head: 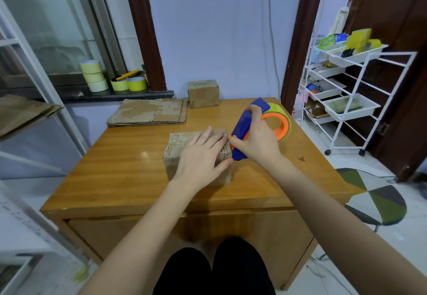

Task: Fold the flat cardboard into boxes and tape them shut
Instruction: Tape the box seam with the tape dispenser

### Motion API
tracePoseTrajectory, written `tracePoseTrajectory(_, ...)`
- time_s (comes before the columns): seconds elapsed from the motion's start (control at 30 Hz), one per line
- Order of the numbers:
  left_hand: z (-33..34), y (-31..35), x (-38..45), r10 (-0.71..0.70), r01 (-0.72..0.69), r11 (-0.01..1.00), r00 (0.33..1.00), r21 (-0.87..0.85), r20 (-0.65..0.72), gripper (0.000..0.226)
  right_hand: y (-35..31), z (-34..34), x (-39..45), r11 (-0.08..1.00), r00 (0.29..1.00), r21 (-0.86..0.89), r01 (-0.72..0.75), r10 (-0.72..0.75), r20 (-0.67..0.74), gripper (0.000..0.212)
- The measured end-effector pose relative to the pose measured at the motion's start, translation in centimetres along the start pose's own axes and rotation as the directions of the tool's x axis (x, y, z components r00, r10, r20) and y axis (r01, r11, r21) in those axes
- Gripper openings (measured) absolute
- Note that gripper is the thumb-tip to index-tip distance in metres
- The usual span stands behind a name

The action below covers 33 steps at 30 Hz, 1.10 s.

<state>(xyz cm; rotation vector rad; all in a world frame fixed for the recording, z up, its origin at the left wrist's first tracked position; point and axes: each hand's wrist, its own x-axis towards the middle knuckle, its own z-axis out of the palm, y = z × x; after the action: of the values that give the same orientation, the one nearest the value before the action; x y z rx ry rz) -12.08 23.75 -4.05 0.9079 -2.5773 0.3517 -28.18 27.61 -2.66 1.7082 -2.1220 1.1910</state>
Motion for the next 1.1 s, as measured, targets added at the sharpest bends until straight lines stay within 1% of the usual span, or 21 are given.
tracePoseTrajectory(0.1, -0.1, 0.2, 0.6, 0.041, -0.039, 0.997, 0.999, -0.06, 0.035, 0.064, 0.2, 0.1, 0.2, 1.0, 1.0, -0.018, -0.007, 0.007, 0.009, 0.066)
tracePoseTrajectory(0.27, -0.3, -0.3, 0.6, 0.051, -0.048, 0.993, 0.998, -0.108, 0.024, 0.064, -0.3, 0.4, 0.8, 0.996, 1.0, -0.093, 0.006, -0.004, 0.029, 0.065)
tracePoseTrajectory(0.43, -0.4, -0.2, 0.5, 0.046, -0.044, 0.993, 0.999, -0.107, 0.02, 0.063, -1.3, 0.3, 1.6, 0.984, 0.996, -0.18, 0.013, 0.003, 0.092, 0.062)
tracePoseTrajectory(0.6, -0.6, -0.2, 0.5, 0.039, -0.037, 0.992, 0.999, -0.122, 0.013, 0.063, -1.4, 0.5, 1.4, 0.981, 0.996, -0.191, -0.023, 0.038, 0.076, 0.059)
tracePoseTrajectory(0.77, -0.7, -0.1, 0.4, 0.026, -0.023, 0.991, 0.999, -0.131, 0.021, 0.061, -1.8, 0.5, 2.1, 0.972, 0.993, -0.237, -0.009, 0.037, 0.115, 0.058)
tracePoseTrajectory(0.83, -0.7, -0.1, 0.4, 0.021, -0.019, 0.99, 1.0, -0.139, 0.017, 0.06, -1.5, 0.6, 2.3, 0.977, 0.991, -0.212, -0.036, 0.063, 0.121, 0.058)
tracePoseTrajectory(0.97, -0.6, -0.1, 0.4, 0.008, -0.006, 0.99, 1.0, -0.143, 0.011, 0.061, -0.6, 0.7, 1.9, 0.978, 0.976, -0.059, -0.198, 0.203, 0.082, 0.055)
tracePoseTrajectory(1.03, -0.5, 0.0, 0.4, -0.001, 0.001, 0.991, 1.0, -0.136, 0.0, 0.061, -0.6, 0.9, 1.6, 0.98, 0.98, -0.062, -0.188, 0.192, 0.058, 0.056)
tracePoseTrajectory(1.1, -0.5, 0.0, 0.3, -0.009, 0.008, 0.991, 1.0, -0.134, -0.007, 0.061, -0.6, 1.0, 1.5, 0.989, 0.992, -0.077, -0.123, 0.126, 0.031, 0.058)
